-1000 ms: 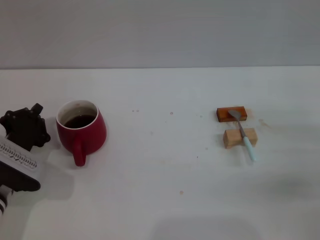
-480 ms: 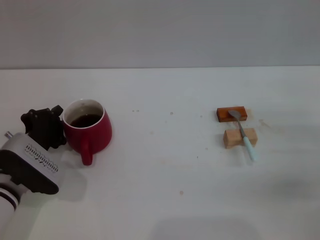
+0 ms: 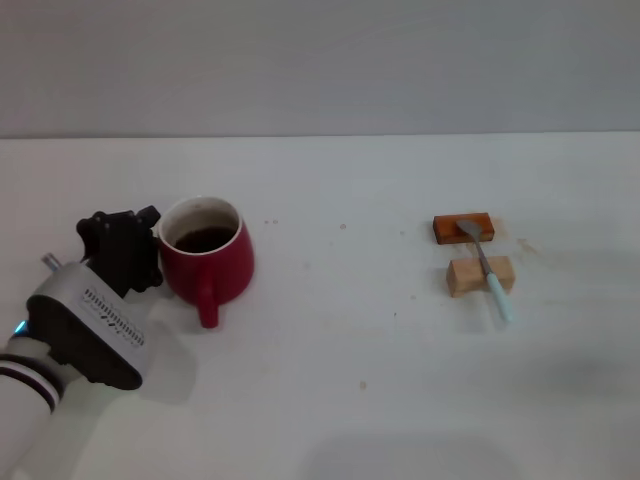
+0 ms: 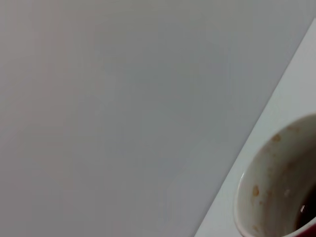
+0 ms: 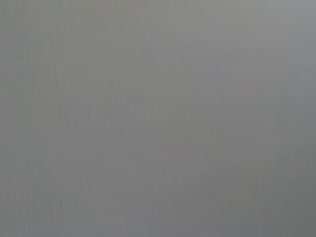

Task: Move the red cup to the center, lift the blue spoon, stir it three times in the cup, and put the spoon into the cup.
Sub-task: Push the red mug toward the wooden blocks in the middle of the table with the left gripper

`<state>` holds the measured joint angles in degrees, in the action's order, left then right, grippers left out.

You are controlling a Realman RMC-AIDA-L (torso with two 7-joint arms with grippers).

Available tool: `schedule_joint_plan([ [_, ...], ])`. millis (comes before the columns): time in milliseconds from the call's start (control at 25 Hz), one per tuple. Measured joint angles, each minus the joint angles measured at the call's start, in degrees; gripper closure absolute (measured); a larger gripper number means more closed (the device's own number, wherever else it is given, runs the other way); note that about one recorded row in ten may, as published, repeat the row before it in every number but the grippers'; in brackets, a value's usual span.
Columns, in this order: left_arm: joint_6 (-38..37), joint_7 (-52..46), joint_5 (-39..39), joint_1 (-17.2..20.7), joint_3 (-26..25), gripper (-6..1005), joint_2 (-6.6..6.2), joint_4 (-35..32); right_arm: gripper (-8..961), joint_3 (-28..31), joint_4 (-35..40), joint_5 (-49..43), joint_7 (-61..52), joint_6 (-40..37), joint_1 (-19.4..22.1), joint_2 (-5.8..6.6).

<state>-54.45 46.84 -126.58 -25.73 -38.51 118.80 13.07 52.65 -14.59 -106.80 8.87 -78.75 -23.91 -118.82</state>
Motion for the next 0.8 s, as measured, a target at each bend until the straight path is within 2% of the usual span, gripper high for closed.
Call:
schedule_joint_plan([
  [800,1.7,0.1,0.0,-2.8,7.3,984,0.28,3.9,205,-0.1,0.0,0.0,0.0,-0.1,0.0,0.00],
])
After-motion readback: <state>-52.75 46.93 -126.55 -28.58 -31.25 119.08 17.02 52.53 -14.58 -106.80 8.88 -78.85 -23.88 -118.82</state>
